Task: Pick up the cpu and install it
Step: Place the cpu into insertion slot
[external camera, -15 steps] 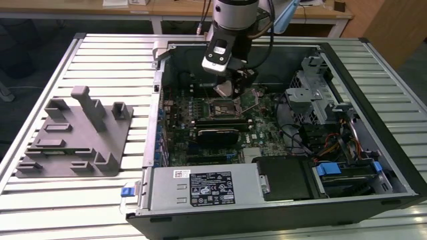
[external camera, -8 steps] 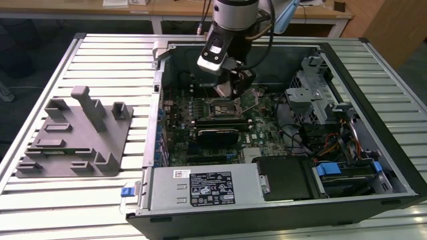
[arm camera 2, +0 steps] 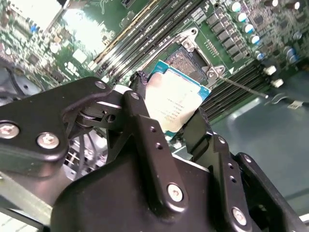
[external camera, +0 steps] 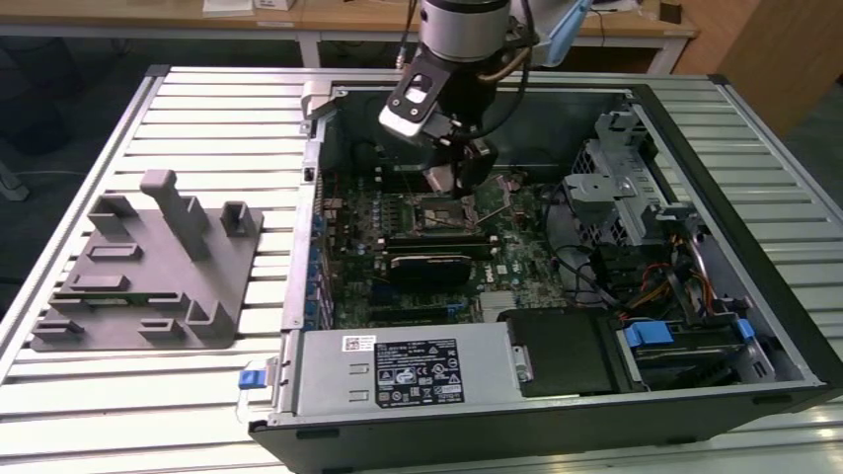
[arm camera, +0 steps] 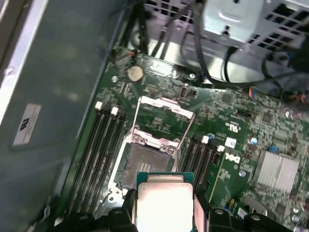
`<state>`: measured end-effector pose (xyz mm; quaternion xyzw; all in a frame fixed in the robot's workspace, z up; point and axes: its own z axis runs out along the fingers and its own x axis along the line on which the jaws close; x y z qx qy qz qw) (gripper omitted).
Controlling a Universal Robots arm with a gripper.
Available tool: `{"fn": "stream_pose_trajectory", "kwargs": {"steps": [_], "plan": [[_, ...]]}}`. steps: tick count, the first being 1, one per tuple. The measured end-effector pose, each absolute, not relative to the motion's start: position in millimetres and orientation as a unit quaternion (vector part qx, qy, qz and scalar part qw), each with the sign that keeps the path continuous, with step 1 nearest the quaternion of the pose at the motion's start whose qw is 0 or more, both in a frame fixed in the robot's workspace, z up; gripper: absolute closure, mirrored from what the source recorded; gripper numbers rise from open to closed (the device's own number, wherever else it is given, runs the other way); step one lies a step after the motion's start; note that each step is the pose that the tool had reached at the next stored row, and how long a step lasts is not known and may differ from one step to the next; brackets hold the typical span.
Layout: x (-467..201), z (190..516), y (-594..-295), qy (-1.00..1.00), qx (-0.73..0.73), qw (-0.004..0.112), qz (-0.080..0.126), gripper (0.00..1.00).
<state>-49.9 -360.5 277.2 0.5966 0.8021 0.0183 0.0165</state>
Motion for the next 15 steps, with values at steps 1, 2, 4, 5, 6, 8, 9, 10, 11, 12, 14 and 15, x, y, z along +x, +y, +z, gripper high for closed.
{"fn": "stream_pose_trajectory", "kwargs": {"steps": [1,2,4,5,6,8,9,10,11,12,14,15], "plan": [[-49.9,277.0,-360.5,0.797,0.604,0.017,0.018,0.45],[-49.9,276.8,-360.6,0.791,0.611,0.017,0.018,0.45],[-49.9,276.4,-360.6,0.78,0.625,0.017,0.018,0.45],[-49.9,276.1,-360.5,0.775,0.632,0.017,0.018,0.45],[-49.9,275.9,-360.6,0.768,0.64,0.017,0.017,0.45],[-49.9,275.3,-360.6,0.757,0.653,0.018,0.017,0.45],[-49.9,274.9,-360.6,0.751,0.66,0.018,0.017,0.45],[-49.9,274.3,-360.6,0.745,0.667,0.018,0.017,0.45],[-49.9,273.7,-360.6,0.739,0.674,0.018,0.017,0.45],[-49.9,273.0,-360.6,0.733,0.68,0.018,0.016,0.45],[-49.9,271.0,-360.6,0.726,0.687,0.019,0.016,0.45],[-49.9,269.6,-360.5,0.725,0.688,0.019,0.016,0.45]]}}
